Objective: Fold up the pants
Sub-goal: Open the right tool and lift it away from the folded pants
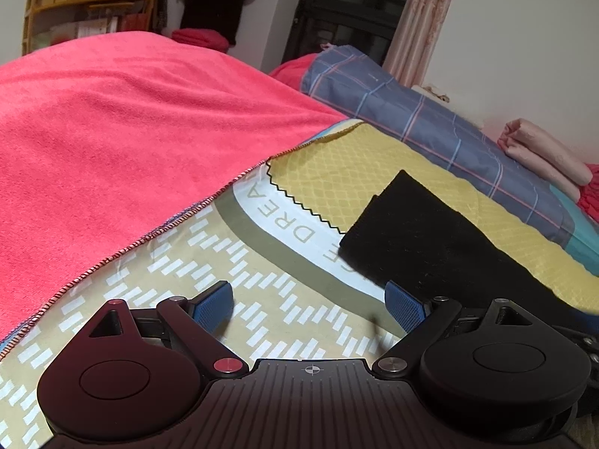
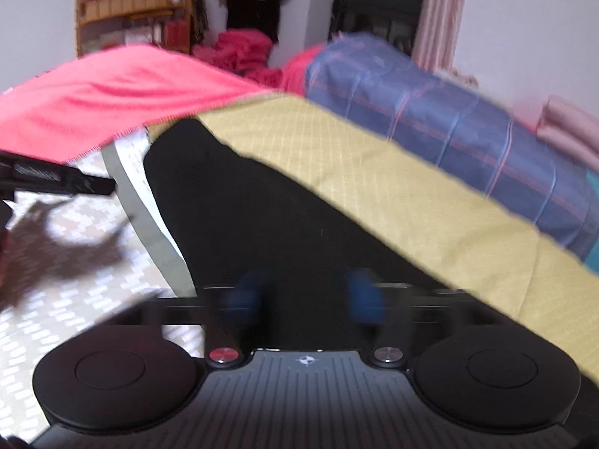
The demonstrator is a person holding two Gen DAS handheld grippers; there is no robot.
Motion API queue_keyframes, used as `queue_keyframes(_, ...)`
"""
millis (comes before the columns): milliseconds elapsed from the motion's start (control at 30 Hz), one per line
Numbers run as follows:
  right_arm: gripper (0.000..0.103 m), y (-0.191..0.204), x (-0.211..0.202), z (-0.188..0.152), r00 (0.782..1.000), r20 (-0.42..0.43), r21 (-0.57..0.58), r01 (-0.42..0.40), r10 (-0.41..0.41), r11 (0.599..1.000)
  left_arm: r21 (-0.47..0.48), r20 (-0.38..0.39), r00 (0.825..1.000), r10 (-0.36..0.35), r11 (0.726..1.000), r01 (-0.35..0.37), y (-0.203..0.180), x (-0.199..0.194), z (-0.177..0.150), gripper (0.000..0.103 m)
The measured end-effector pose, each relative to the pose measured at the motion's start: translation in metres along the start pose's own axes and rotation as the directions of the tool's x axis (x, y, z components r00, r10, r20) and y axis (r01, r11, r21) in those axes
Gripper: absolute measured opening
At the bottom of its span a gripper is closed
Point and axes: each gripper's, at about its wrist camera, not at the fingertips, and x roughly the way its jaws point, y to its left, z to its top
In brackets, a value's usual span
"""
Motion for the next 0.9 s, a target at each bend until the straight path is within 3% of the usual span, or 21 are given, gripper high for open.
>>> queue_keyframes(33, 0.011, 0.005, -0.003, -0.008, 1.0, 0.011, -0.027, 0.002, -0.001, 1.0, -0.002, 0.002, 1.0, 0.0, 1.0, 0.0, 0.0, -0.001, 0.0, 0.103)
queue_keyframes(100, 0.011, 0.034, -0.03, -0.027, 0.996, 0.09, -0.211, 0.0, 0.02, 0.977, -0.011, 0.012, 1.0, 0.002, 1.0, -0.002, 0.002, -0.003, 0.001, 0.103)
queue_keyframes(167, 0.016, 0.069, -0.056, -0.055, 0.993, 0.118, -0.434, 0.023, 0.031, 0.901, -0.022, 0.019, 1.0, -0.001, 1.0, 0.002, 0.004, -0.005, 0.001, 0.103)
queue_keyframes(200, 0.026, 0.082, -0.066, -0.07, 0.992, 0.119, -0.515, 0.026, 0.041, 0.857, -0.026, 0.019, 1.0, 0.002, 1.0, -0.001, 0.004, -0.005, 0.002, 0.103)
queue_keyframes(233, 0.037, 0.09, -0.076, -0.083, 0.993, 0.106, -0.575, 0.012, 0.059, 0.818, -0.029, 0.018, 1.0, 0.011, 1.0, -0.011, 0.005, -0.005, 0.002, 0.103)
queue_keyframes(300, 0.038, 0.095, -0.09, -0.096, 0.993, 0.058, -0.609, -0.048, 0.105, 0.792, -0.044, 0.022, 1.0, 0.015, 0.999, -0.014, 0.007, -0.005, 0.002, 0.103)
queue_keyframes(400, 0.039, 0.083, -0.103, -0.09, 0.985, 0.011, -0.535, -0.138, 0.171, 0.834, -0.078, 0.048, 0.998, 0.04, 0.996, -0.036, 0.013, -0.01, 0.004, 0.103)
queue_keyframes(500, 0.053, 0.056, -0.113, -0.068, 0.971, 0.068, -0.398, -0.186, 0.231, 0.898, -0.146, 0.087, 0.995, 0.055, 0.988, -0.041, 0.027, -0.02, 0.006, 0.103)
queue_keyframes(600, 0.067, 0.019, -0.105, -0.042, 0.964, 0.158, -0.207, -0.18, 0.214, 0.962, -0.201, 0.118, 0.99, 0.08, 0.978, -0.055, 0.038, -0.027, 0.008, 0.103)
queue_keyframes(667, 0.068, -0.004, -0.086, -0.031, 0.973, 0.154, -0.038, -0.168, 0.172, 0.985, -0.214, 0.123, 0.989, 0.08, 0.975, -0.052, 0.04, -0.029, 0.008, 0.103)
queue_keyframes(733, 0.056, -0.009, -0.063, -0.03, 0.987, 0.087, 0.051, -0.142, 0.137, 0.989, -0.205, 0.119, 0.99, 0.078, 0.977, -0.052, 0.038, -0.029, 0.008, 0.103)
queue_keyframes(767, 0.055, -0.004, -0.057, -0.034, 0.985, 0.055, 0.041, -0.165, 0.163, 0.985, -0.196, 0.119, 0.99, 0.08, 0.979, -0.056, 0.036, -0.028, 0.008, 0.103)
queue_keyframes(833, 0.063, 0.021, -0.057, -0.049, 0.969, -0.011, -0.079, -0.247, 0.247, 0.966, -0.185, 0.126, 0.989, 0.078, 0.981, -0.054, 0.033, -0.029, 0.008, 0.103)
queue_keyframes(900, 0.064, 0.049, -0.067, -0.071, 0.974, -0.039, -0.26, -0.224, 0.221, 0.939, -0.181, 0.133, 0.988, 0.075, 0.982, -0.051, 0.033, -0.031, 0.008, 0.103)
